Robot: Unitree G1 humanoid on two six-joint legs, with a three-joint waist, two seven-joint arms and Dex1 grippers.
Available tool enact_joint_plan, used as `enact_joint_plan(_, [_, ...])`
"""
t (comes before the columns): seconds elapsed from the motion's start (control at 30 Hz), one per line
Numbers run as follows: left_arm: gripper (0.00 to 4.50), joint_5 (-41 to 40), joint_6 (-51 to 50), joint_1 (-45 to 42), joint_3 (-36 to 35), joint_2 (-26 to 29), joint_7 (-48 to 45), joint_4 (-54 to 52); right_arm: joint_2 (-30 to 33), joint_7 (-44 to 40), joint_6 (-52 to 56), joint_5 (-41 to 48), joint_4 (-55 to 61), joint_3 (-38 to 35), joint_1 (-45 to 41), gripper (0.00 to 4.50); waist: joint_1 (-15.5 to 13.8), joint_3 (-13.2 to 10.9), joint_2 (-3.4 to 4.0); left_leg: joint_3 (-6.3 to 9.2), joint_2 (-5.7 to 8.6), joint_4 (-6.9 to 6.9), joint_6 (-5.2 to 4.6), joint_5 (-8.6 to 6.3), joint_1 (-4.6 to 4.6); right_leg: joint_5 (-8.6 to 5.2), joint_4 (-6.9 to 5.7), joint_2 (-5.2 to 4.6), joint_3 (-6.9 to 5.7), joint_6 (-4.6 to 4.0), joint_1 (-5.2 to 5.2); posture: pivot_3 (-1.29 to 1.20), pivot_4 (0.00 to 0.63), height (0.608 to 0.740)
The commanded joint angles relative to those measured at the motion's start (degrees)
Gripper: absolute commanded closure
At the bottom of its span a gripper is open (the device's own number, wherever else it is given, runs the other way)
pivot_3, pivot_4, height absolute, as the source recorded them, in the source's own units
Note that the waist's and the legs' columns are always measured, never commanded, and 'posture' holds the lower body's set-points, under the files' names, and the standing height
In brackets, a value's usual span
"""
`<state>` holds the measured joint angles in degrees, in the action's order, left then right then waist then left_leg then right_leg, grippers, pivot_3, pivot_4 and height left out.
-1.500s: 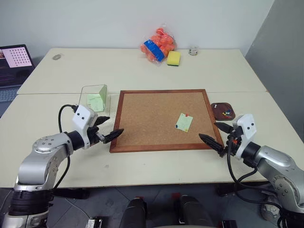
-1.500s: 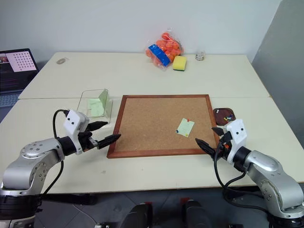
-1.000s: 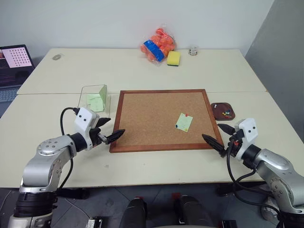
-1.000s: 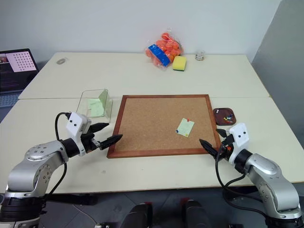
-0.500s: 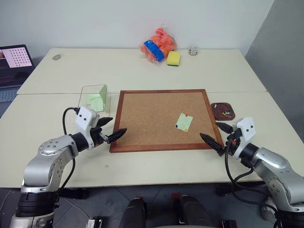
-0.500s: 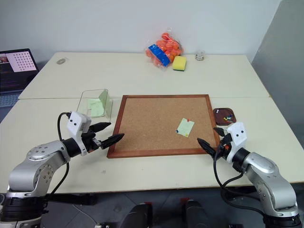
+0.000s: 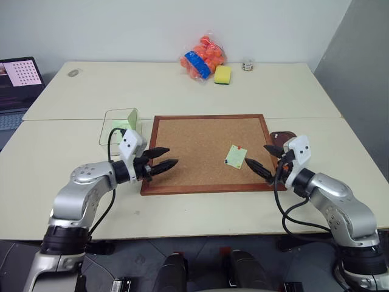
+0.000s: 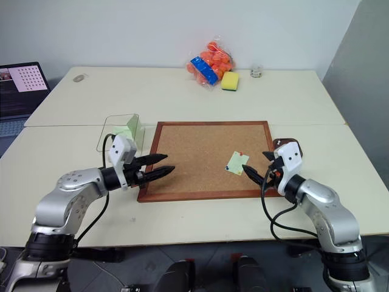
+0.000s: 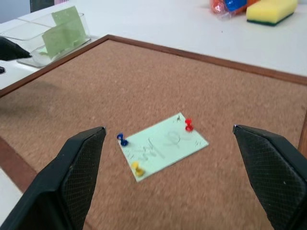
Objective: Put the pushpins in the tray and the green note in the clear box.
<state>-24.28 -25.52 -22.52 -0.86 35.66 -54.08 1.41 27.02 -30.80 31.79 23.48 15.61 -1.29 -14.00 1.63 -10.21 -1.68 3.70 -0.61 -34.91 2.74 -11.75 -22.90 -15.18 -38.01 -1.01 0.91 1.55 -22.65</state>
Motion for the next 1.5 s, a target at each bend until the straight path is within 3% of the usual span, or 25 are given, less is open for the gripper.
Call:
enact_joint_plan(0.03, [2.81,2.32,4.32,-3.74,2.15,-1.74,-2.37,5.71,-1.0,1.43,-1.82,-2.34,-3.73,0.06,-3.45,0.0,0.01,0.0,0.0,0.0,0.0,0.0,0.0,0.0,0.0,0.0,0.0,0.0,0.01,0.0,0.0,0.0,0.15,0.74])
enact_joint_plan(0.33, [4.5,7.96,13.63,-9.77,6.12,-7.64,-5.22,21.15,-5.71,4.53,-5.65,-8.45,-15.4,2.48,-10.13,0.0,0.06,0.0,0.0,-0.04,0.01,-0.02,0.0,0.0,-0.03,0.02,-0.08,0.01,0.03,-0.03,-0.07,0.0,0.15,0.74])
enact_joint_plan(0.6, [4.5,12.42,17.56,-12.59,9.34,-13.1,-5.14,29.91,-8.35,4.52,-10.76,-11.77,-23.1,4.06,-12.61,0.0,0.06,0.0,0.0,-0.05,0.05,-0.04,0.0,0.0,-0.06,0.17,-0.1,0.0,0.03,-0.26,-0.08,0.0,0.15,0.74])
enact_joint_plan(0.73, [4.5,16.39,19.62,-11.12,12.61,-12.98,-7.24,32.79,-10.3,4.19,-13.03,-12.25,-26.32,4.24,-14.11,0.0,0.08,0.04,0.06,-0.06,0.05,-0.04,0.0,0.0,0.01,0.18,-0.12,0.0,0.04,-0.27,-0.03,0.0,0.15,0.74])
enact_joint_plan(1.0, [4.5,16.92,20.4,-10.86,11.89,-12.76,-7.81,33.95,-11.77,3.14,-15.7,-13.48,-30.46,4.67,-15.4,0.0,0.14,0.16,0.18,-0.05,0.06,-0.05,0.0,0.0,0.11,0.18,-0.09,-0.02,0.03,-0.26,0.09,0.0,0.15,0.74])
enact_joint_plan(1.1, [4.5,16.76,20.2,-10.83,11.52,-12.57,-7.58,33.52,-12.09,2.47,-15.84,-13.7,-31.96,4.81,-15.66,0.43,0.17,0.18,0.2,-0.05,0.05,-0.05,-0.01,0.0,0.13,0.18,-0.11,-0.01,0.04,-0.27,0.1,0.0,0.15,0.74])
enact_joint_plan(1.5, [4.5,16.77,19.54,-9.27,10.64,-12.1,-5.76,31.66,-13.31,1.22,-18.94,-15.72,-36.77,5.56,-18.02,2.84,0.34,0.19,0.22,-0.05,0.04,-0.04,-0.01,0.0,0.31,0.18,-0.1,0.0,0.04,-0.26,0.28,0.0,0.15,0.74])
